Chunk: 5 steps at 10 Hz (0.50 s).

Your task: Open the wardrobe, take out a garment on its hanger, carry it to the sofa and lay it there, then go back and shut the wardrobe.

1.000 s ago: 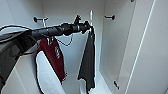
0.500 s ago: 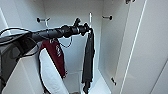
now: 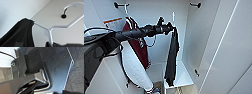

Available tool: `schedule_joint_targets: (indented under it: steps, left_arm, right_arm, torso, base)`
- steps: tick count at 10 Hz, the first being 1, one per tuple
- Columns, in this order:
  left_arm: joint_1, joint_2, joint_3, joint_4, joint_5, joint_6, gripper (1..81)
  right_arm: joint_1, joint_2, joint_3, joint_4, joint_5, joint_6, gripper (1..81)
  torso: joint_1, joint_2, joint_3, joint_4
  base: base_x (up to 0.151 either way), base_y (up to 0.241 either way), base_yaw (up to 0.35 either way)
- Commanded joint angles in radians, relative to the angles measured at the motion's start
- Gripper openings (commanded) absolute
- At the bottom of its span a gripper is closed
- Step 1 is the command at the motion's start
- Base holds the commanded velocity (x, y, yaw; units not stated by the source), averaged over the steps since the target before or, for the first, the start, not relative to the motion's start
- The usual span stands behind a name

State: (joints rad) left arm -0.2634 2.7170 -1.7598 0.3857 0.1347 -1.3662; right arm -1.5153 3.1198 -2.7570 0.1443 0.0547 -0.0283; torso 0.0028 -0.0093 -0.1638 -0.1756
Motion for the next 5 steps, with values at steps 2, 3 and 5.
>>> schedule_joint_targets:
  steps: [2,3,5]
  left_arm:
    - [-0.204,0.004,-0.004,0.022,-0.026,0.006,1.0]
    - [-0.204,0.006,-0.004,0.022,-0.026,0.006,1.0]
    - [-0.204,0.012,-0.003,0.022,-0.026,0.006,1.0]
  right_arm:
    - [0.033,0.010,0.005,0.006,-0.064,-0.002,81.1]
    - [0.033,0.010,0.005,0.006,-0.064,-0.002,81.1]
    - [0.033,0.010,0.005,0.006,-0.064,-0.002,81.1]
  torso:
    - [0.001,0.000,-0.014,0.000]
    - [0.002,0.001,-0.022,0.000]
    - [0.001,0.001,-0.022,0.000]
  base:
    - [-0.101,0.000,0.000]
    - [-0.112,0.000,0.000]
    - [-0.117,0.000,0.000]
